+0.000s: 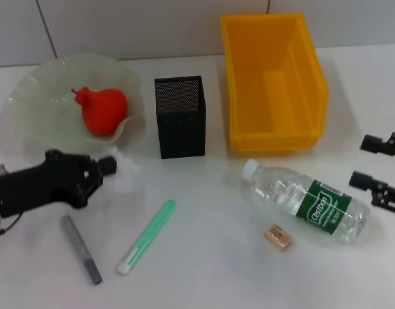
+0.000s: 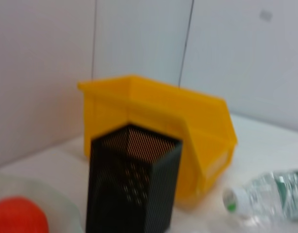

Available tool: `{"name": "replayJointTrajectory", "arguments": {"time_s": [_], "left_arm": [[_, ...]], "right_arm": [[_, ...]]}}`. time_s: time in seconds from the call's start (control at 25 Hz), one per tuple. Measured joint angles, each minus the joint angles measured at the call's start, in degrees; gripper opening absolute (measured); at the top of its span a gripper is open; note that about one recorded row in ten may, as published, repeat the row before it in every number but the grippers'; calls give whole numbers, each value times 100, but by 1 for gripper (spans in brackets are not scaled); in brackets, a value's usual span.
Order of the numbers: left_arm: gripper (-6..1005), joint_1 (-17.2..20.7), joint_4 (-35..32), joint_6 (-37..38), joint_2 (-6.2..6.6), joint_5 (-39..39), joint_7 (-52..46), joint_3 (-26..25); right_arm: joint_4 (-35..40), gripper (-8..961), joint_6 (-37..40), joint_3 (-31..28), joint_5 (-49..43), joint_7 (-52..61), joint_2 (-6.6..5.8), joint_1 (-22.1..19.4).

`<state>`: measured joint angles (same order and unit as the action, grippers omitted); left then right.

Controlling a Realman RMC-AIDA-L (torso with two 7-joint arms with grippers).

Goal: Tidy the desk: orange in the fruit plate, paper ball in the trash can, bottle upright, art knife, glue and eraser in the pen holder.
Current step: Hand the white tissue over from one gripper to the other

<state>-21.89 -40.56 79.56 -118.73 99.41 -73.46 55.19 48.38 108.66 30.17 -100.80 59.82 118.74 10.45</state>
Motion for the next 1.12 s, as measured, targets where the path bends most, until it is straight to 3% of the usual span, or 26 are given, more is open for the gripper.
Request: {"name": "replayJointTrajectory", "arguments": {"time_s": [0.16,0.44,0.56,0.64,1.12], "left_arm": [[25,-163,4,78,-6,-508,-164,70],[28,-281,46,98,-12,-725,-313,161],[29,-385,94,147,-5,-1195,-621,359],[30,-389,95,177,-2,-1272,-662,373],[36,-414,374,815,-14,-1618,-522,477]], "right_arm": [[-179,588,507,87,-133,-778,23,-37],[-554,588,518,12,-105,-975,32,54],[-943,588,459,-83,-93,-1461,41,165],[-1450,752,269,-177,-42,-1980,51,299],[-3095,783,-526,-215,-23,-3608,65,952]]}}
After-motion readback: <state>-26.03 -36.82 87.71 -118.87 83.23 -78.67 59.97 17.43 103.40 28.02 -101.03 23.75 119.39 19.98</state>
